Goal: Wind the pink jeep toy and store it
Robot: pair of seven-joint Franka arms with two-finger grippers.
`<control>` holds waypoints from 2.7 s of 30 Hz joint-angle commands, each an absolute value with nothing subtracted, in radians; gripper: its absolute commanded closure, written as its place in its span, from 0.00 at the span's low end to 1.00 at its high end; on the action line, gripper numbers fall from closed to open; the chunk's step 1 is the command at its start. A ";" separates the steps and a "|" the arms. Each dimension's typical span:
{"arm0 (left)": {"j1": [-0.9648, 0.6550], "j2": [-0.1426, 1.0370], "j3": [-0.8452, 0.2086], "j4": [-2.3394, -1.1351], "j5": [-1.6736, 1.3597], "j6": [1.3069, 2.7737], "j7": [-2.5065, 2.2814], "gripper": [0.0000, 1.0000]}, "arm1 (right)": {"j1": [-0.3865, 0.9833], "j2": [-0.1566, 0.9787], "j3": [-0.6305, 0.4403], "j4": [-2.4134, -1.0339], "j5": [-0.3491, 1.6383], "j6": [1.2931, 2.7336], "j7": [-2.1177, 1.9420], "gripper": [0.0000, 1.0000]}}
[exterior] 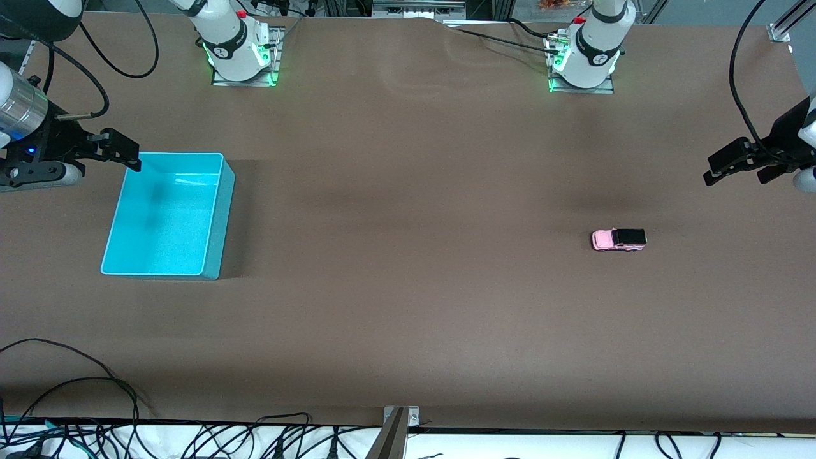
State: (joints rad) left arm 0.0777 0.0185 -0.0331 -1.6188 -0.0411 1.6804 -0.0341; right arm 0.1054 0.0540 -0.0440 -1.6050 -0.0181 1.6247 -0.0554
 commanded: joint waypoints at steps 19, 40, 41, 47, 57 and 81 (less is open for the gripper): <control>0.078 0.029 -0.037 -1.594 -0.035 1.674 -0.028 0.00 | 0.101 0.054 -0.041 -1.582 -0.028 1.632 -0.041 0.00; 0.080 0.029 -0.037 -1.594 -0.034 1.674 -0.028 0.00 | 0.110 0.081 -0.038 -1.578 -0.015 1.704 -0.054 0.00; 0.080 0.029 -0.037 -1.594 -0.034 1.674 -0.028 0.00 | 0.110 0.084 -0.038 -1.578 -0.015 1.704 -0.057 0.00; 0.080 0.029 -0.037 -1.594 -0.034 1.674 -0.028 0.00 | 0.113 0.101 -0.034 -1.578 -0.015 1.703 -0.058 0.00; 0.080 0.031 -0.037 -1.594 -0.034 1.674 -0.028 0.00 | 0.120 0.109 -0.021 -1.578 -0.012 1.715 -0.057 0.00; 0.078 0.031 -0.037 -1.594 -0.034 1.674 -0.028 0.00 | 0.115 0.121 -0.029 -1.517 -0.005 1.715 -0.060 0.00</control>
